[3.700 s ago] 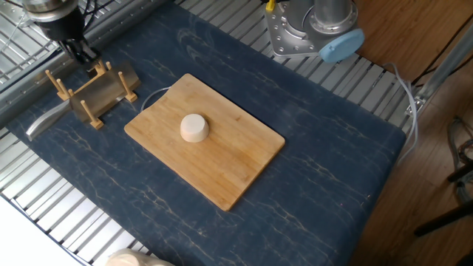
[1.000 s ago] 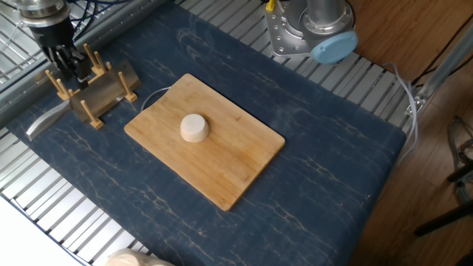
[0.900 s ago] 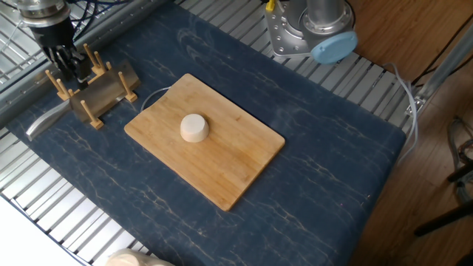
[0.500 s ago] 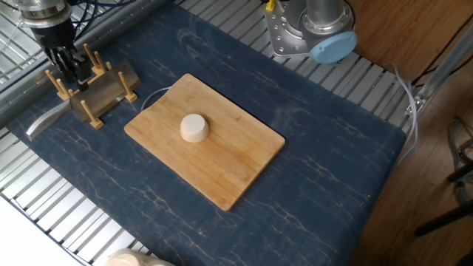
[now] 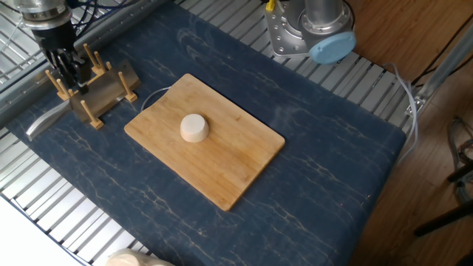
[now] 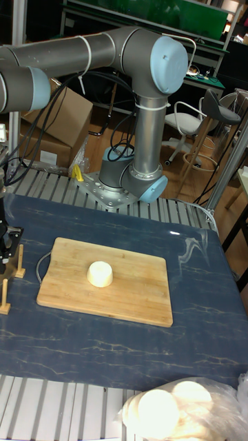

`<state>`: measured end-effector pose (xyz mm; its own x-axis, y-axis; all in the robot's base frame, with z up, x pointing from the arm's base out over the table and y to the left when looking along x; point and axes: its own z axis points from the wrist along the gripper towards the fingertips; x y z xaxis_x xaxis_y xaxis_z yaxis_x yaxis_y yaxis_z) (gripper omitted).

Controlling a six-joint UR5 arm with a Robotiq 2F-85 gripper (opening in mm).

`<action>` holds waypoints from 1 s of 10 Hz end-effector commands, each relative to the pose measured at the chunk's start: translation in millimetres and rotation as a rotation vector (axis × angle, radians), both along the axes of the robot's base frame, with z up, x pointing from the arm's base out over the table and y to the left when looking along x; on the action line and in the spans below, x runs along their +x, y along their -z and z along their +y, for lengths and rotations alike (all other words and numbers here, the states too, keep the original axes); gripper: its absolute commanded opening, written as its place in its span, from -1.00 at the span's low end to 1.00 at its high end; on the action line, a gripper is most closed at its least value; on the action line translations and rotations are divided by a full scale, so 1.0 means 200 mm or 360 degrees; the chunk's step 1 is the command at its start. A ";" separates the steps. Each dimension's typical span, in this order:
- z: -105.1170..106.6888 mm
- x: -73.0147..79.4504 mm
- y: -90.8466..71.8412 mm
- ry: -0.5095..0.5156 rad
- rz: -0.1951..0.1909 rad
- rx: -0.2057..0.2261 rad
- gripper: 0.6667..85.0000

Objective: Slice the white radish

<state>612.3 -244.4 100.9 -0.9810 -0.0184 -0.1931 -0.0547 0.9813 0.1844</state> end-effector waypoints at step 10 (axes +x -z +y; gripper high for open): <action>-0.07 -0.21 0.04 -0.0051 0.0230 -0.0045 0.02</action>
<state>583.8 -249.3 93.3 -0.9934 -0.0518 -0.1021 -0.0708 0.9787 0.1924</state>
